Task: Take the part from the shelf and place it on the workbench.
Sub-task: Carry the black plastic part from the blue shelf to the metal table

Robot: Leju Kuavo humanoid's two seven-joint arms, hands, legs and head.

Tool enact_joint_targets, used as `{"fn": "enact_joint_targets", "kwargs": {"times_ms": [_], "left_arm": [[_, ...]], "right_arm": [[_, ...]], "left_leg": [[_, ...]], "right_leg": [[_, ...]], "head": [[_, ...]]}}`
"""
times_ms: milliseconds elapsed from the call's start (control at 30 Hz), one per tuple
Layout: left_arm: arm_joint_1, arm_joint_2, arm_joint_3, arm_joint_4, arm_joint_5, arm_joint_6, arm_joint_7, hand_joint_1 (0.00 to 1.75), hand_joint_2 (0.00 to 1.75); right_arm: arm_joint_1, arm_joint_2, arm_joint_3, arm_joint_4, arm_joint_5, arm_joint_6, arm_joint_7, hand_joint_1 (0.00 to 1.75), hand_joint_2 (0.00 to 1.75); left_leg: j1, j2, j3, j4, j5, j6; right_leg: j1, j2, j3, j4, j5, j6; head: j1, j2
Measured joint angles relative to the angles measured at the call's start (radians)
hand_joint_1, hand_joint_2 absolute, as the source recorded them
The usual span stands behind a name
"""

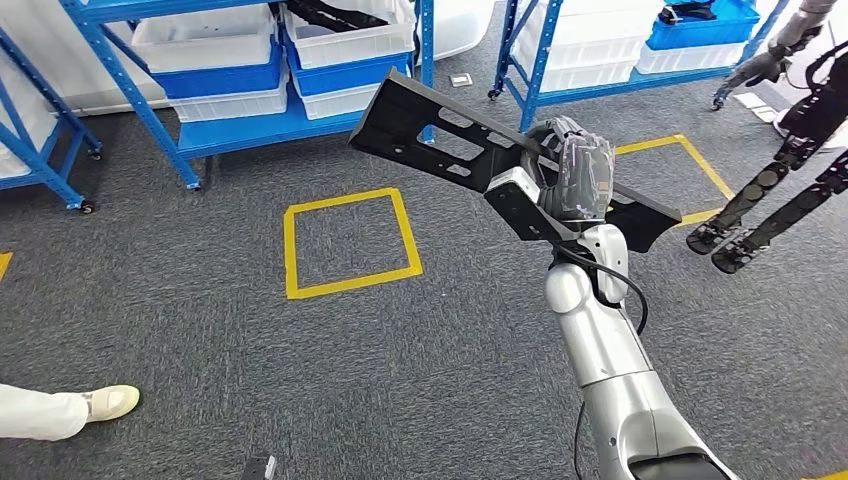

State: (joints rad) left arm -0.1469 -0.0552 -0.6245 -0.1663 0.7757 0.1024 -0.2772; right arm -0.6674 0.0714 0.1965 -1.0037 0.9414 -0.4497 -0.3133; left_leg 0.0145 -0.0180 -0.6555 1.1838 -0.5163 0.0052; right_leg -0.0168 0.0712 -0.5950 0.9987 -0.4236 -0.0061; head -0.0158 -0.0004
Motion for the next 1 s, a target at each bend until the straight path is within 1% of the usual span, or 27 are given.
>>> {"fn": "enact_joint_targets", "kwargs": {"times_ms": [67,100,133,167,200,267,300,333,400,433,467,500,533,567,600,633,667,700,733,767,800,833,867,900,933,967,1000], "left_arm": [[0.001,0.001,0.0,0.0,0.0,0.003,0.001,0.0,1.75],[0.002,0.001,0.0,0.0,0.0,0.004,0.002,0.0,1.75],[0.002,0.001,0.0,0.0,0.0,0.004,0.003,0.0,1.75],[0.003,0.001,0.0,0.0,0.0,0.004,0.004,0.0,1.75],[0.003,0.0,0.0,0.0,0.0,0.004,0.005,0.0,1.75],[0.002,-0.002,0.0,0.0,0.0,0.004,0.005,0.0,1.75],[0.003,-0.002,0.0,0.0,0.0,0.004,0.005,0.0,1.75],[0.004,-0.003,-0.001,0.0,0.0,0.004,0.005,0.0,1.75],[0.006,-0.003,-0.001,0.0,0.0,0.004,0.006,0.0,1.75],[0.006,-0.003,-0.001,0.0,0.0,0.004,0.006,0.0,1.75],[0.006,-0.004,-0.001,0.0,-0.001,0.004,0.007,0.0,1.75],[0.006,-0.004,-0.001,0.0,-0.001,0.003,0.007,0.0,1.75],[0.006,-0.005,-0.001,0.0,-0.001,0.003,0.007,0.0,1.75],[0.006,-0.005,-0.001,0.0,-0.001,0.002,0.007,0.0,1.75],[0.006,-0.005,-0.001,-0.001,-0.002,0.002,0.007,0.0,1.75],[0.006,-0.005,-0.001,-0.001,-0.002,0.002,0.008,0.0,1.75],[0.005,-0.006,-0.001,-0.001,-0.003,0.001,0.008,0.0,1.75],[0.004,-0.005,-0.002,-0.002,-0.004,0.0,0.008,0.0,1.75],[0.003,-0.005,-0.002,-0.003,-0.005,-0.001,0.009,0.0,1.75],[0.002,-0.005,-0.002,-0.004,-0.006,-0.001,0.009,0.0,1.75],[0.002,-0.005,-0.003,-0.004,-0.008,-0.002,0.01,0.0,1.75],[0.002,-0.005,-0.005,-0.004,-0.01,-0.002,0.011,0.0,1.75],[0.003,-0.004,-0.006,-0.004,-0.012,-0.002,0.012,0.0,1.75],[0.004,-0.004,-0.007,-0.004,-0.012,-0.002,0.014,0.0,1.75],[0.004,-0.004,-0.008,-0.004,-0.013,-0.002,0.014,0.0,1.75],[0.004,-0.003,-0.008,-0.004,-0.013,-0.002,0.015,0.0,1.75],[0.004,-0.003,-0.008,-0.004,-0.013,-0.002,0.015,0.0,1.75]], "right_arm": [[-0.002,0.0,0.0,0.0,-0.005,0.001,0.0,1.75,1.75],[-0.004,0.0,0.0,0.0,-0.007,0.001,-0.001,1.75,1.75],[-0.005,0.001,0.001,0.001,-0.008,0.001,-0.002,1.75,1.75],[-0.005,0.0,0.001,0.001,-0.009,0.001,-0.002,1.75,1.75],[-0.005,-0.001,0.001,0.001,-0.009,0.002,-0.002,1.75,1.75],[-0.008,-0.004,0.001,0.001,-0.01,0.002,-0.003,1.75,1.75],[-0.01,-0.005,0.001,0.002,-0.012,0.002,-0.003,1.75,1.75],[-0.011,-0.005,0.001,0.002,-0.013,0.002,-0.003,1.75,1.75],[-0.01,-0.005,0.001,0.005,-0.018,0.004,-0.004,1.75,1.75],[-0.009,-0.006,0.001,0.007,-0.02,0.004,-0.003,1.75,1.75],[-0.008,-0.007,0.001,0.008,-0.022,0.004,-0.003,1.75,1.75],[-0.009,-0.008,0.001,0.009,-0.024,0.004,-0.003,1.75,1.75],[-0.01,-0.01,0.001,0.009,-0.025,0.004,-0.003,1.75,1.75],[-0.012,-0.01,0.001,0.009,-0.026,0.004,-0.004,1.75,1.75],[-0.014,-0.01,0.001,0.009,-0.027,0.004,-0.004,1.75,1.75],[-0.014,-0.01,0.001,0.009,-0.027,0.004,-0.004,1.75,1.75],[-0.013,-0.012,0.001,0.008,-0.028,0.004,-0.004,1.75,1.75],[-0.011,-0.014,0.001,0.008,-0.029,0.004,-0.003,1.75,1.75],[-0.01,-0.016,0.001,0.008,-0.029,0.003,-0.003,1.75,1.75],[-0.009,-0.017,0.001,0.008,-0.03,0.003,-0.003,1.75,1.75],[-0.007,-0.017,0.0,0.007,-0.03,0.002,-0.003,1.75,1.75],[-0.004,-0.017,0.0,0.007,-0.03,0.002,-0.002,1.75,1.75],[0.0,-0.016,0.0,0.008,-0.03,0.002,-0.002,1.75,1.75],[0.006,-0.016,0.0,0.008,-0.03,0.002,-0.002,1.75,1.75],[0.01,-0.017,0.0,0.008,-0.031,0.001,-0.002,1.75,1.75],[0.014,-0.017,0.0,0.008,-0.031,0.001,-0.002,1.75,1.75],[0.016,-0.017,0.0,0.008,-0.031,0.001,-0.002,1.75,1.75]], "left_leg": [[0.005,-0.051,0.061,-0.123,0.045,0.008],[0.005,-0.07,0.075,-0.154,0.051,0.011],[0.003,-0.077,0.077,-0.162,0.048,0.014],[0.001,-0.066,0.077,-0.167,0.051,0.017],[0.0,-0.052,0.078,-0.172,0.057,0.023],[0.001,-0.023,0.079,-0.185,0.068,0.035],[0.002,-0.008,0.079,-0.189,0.071,0.039],[0.0,0.007,0.078,-0.189,0.072,0.042],[-0.001,0.038,0.075,-0.189,0.073,0.042],[-0.001,0.052,0.074,-0.189,0.073,0.042],[-0.001,0.066,0.074,-0.189,0.073,0.042],[-0.001,0.079,0.074,-0.188,0.072,0.041],[-0.003,0.091,0.075,-0.188,0.072,0.039],[-0.006,0.102,0.075,-0.187,0.071,0.035],[-0.009,0.111,0.075,-0.186,0.069,0.03],[-0.012,0.121,0.075,-0.185,0.069,0.025],[-0.012,0.13,0.076,-0.185,0.069,0.02],[-0.01,0.133,0.075,-0.183,0.066,0.015],[-0.007,0.12,0.073,-0.177,0.059,0.009],[-0.003,0.096,0.065,-0.155,0.041,0.003],[0.0,0.065,0.046,-0.111,0.011,-0.002],[0.001,0.038,0.021,-0.047,-0.026,-0.005],[0.002,0.023,-0.01,0.023,-0.06,-0.007],[0.002,0.017,-0.035,0.081,-0.082,-0.008],[0.002,0.016,-0.046,0.105,-0.083,-0.008],[0.004,0.015,-0.037,0.088,-0.064,-0.007],[0.006,0.01,-0.01,0.035,-0.03,-0.006]], "right_leg": [[0.002,0.023,-0.005,0.005,0.002,0.005],[0.001,0.033,-0.01,0.006,0.005,0.01],[-0.001,0.044,-0.016,0.005,0.009,0.017],[-0.002,0.056,-0.022,0.002,0.014,0.025],[-0.003,0.056,-0.029,0.002,0.016,0.032],[0.002,0.011,-0.058,0.042,-0.005,0.036],[0.003,-0.022,-0.084,0.094,-0.031,0.034],[0.004,-0.046,-0.118,0.162,-0.061,0.033],[0.002,-0.059,-0.168,0.279,-0.102,0.038],[0.001,-0.061,-0.169,0.291,-0.103,0.044],[0.0,-0.067,-0.145,0.257,-0.088,0.052],[-0.001,-0.08,-0.103,0.188,-0.066,0.059],[0.0,-0.103,-0.057,0.107,-0.044,0.06],[0.004,-0.122,-0.02,0.042,-0.026,0.058],[0.008,-0.135,0.0,0.003,-0.016,0.053],[0.011,-0.137,0.005,-0.01,-0.011,0.045],[0.014,-0.125,0.003,-0.01,-0.007,0.04],[0.008,-0.114,0.0,-0.011,-0.003,0.033],[0.004,-0.103,0.0,-0.013,0.0,0.026],[-0.001,-0.093,0.0,-0.015,0.004,0.019],[-0.006,-0.083,0.0,-0.016,0.007,0.011],[-0.004,-0.072,-0.001,-0.016,0.009,0.007],[-0.004,-0.061,-0.003,-0.016,0.01,0.004],[-0.003,-0.048,-0.004,-0.015,0.011,0.002],[-0.002,-0.035,-0.005,-0.015,0.012,0.002],[-0.002,-0.021,-0.005,-0.013,0.013,0.002],[-0.002,-0.007,-0.006,-0.011,0.014,0.002]], "head": [[0.002,0.0],[0.002,0.0],[0.002,0.0],[0.003,0.0],[0.002,0.0],[0.006,0.0],[0.009,0.0],[0.011,0.0],[0.015,0.0],[0.016,0.0],[0.017,0.0],[0.018,0.0],[0.019,0.0],[0.019,0.0],[0.018,0.0],[0.017,0.0],[0.017,0.0],[0.017,0.0],[0.016,0.0],[0.015,0.0],[0.013,0.0],[0.011,0.0],[0.01,0.0],[0.009,0.0],[0.008,0.0],[0.008,0.0],[0.008,0.0]]}}
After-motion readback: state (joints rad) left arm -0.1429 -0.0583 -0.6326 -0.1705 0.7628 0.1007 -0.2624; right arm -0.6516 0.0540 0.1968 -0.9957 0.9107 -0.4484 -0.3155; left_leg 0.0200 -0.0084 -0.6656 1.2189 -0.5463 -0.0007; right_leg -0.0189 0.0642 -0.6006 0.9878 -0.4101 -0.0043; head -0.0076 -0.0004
